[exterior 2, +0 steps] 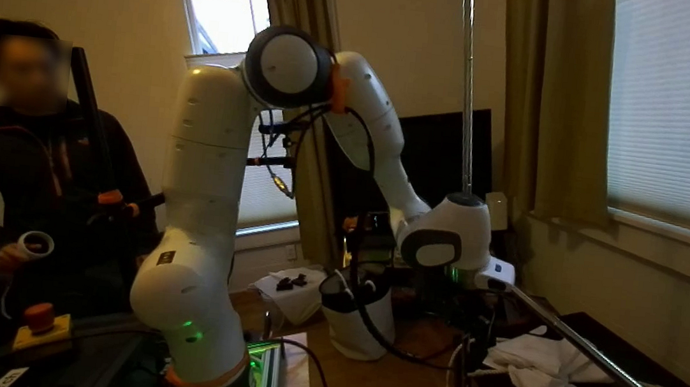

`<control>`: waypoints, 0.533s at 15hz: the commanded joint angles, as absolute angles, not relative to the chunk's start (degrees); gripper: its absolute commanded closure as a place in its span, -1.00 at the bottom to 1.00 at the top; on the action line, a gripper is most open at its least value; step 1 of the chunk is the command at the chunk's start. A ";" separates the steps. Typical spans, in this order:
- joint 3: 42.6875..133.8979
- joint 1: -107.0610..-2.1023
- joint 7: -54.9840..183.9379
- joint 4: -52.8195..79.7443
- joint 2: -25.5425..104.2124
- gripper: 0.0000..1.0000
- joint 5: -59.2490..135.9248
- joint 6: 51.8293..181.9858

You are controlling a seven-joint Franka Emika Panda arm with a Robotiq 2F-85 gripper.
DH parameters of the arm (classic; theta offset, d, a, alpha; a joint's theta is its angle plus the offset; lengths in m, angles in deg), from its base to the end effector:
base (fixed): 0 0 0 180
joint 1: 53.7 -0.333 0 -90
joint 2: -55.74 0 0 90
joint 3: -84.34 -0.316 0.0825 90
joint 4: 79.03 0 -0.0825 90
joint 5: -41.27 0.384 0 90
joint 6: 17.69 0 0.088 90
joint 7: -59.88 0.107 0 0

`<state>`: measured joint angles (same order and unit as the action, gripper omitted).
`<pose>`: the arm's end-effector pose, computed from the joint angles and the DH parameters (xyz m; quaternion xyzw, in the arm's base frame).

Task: Hang the white tie-dye t-shirt over the bottom rail

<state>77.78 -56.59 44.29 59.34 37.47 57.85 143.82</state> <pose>0.4956 0.0705 0.1880 -0.9936 -0.0791 -0.0444 0.0669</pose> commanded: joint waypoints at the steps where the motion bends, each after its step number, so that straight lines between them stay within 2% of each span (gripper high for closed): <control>1: 70.48 -50.19 41.14 49.90 22.40 -1.00 61.61 146.70; 8: 66.09 -44.47 41.52 31.60 -3.34 -1.00 57.53 137.79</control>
